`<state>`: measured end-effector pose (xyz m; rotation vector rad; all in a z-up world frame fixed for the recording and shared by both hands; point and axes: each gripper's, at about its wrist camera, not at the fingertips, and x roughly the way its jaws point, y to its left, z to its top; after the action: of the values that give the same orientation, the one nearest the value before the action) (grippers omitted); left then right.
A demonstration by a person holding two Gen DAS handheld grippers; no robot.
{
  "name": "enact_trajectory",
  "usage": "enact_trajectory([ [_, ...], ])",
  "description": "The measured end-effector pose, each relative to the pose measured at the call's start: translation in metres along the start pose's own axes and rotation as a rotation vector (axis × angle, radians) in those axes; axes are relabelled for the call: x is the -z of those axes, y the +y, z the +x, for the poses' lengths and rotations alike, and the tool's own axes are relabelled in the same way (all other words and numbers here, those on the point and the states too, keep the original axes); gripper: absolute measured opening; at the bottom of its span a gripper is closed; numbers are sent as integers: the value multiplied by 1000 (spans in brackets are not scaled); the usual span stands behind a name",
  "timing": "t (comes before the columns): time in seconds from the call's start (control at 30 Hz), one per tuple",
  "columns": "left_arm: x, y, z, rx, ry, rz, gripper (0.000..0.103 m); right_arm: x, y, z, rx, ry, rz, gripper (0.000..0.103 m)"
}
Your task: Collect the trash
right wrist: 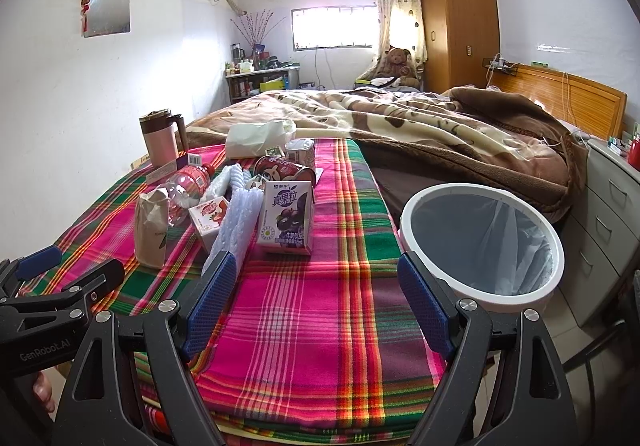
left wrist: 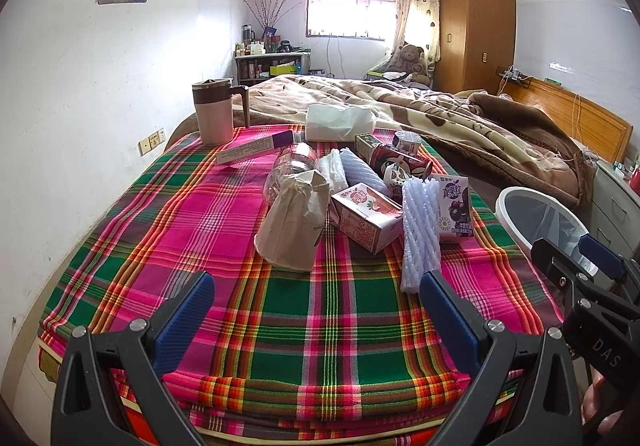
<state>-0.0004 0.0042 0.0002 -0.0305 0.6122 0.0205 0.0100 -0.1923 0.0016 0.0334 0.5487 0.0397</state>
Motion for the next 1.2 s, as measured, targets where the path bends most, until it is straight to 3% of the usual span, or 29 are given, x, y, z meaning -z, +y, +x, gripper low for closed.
enact_trajectory([
  [1.2, 0, 4, -1, -1, 2, -3, 103, 0, 0, 0, 0, 1, -1, 84],
])
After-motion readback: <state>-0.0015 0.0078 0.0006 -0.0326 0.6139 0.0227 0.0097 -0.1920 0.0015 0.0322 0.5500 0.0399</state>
